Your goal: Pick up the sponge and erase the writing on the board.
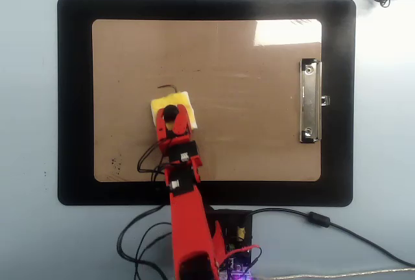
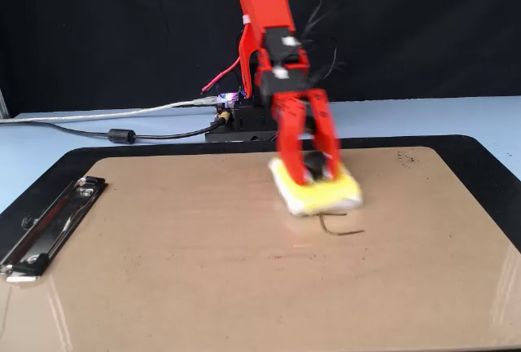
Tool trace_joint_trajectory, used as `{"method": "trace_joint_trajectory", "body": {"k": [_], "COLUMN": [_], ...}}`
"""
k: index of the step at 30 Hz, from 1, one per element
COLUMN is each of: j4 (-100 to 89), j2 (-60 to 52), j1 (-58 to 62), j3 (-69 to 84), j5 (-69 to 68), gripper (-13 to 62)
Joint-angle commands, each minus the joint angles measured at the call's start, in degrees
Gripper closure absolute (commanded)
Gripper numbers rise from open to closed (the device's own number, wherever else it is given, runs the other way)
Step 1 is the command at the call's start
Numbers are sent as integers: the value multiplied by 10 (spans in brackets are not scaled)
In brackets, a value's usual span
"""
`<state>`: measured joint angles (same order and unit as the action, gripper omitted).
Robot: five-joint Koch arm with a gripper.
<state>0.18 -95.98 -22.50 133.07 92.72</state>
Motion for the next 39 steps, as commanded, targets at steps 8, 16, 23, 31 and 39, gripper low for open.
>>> {"method": "trace_joint_trajectory", "body": {"k": [8, 16, 23, 31, 39], "j4": [-7, -12, -18, -12, -19], "j2": [57, -227, 185, -136, -120], "j1": [-2, 14, 9, 53, 91], "j3": [-43, 220, -157, 150, 149], "j5": [13, 10, 15, 7, -3], "gripper": [573, 573, 573, 573, 573]}}
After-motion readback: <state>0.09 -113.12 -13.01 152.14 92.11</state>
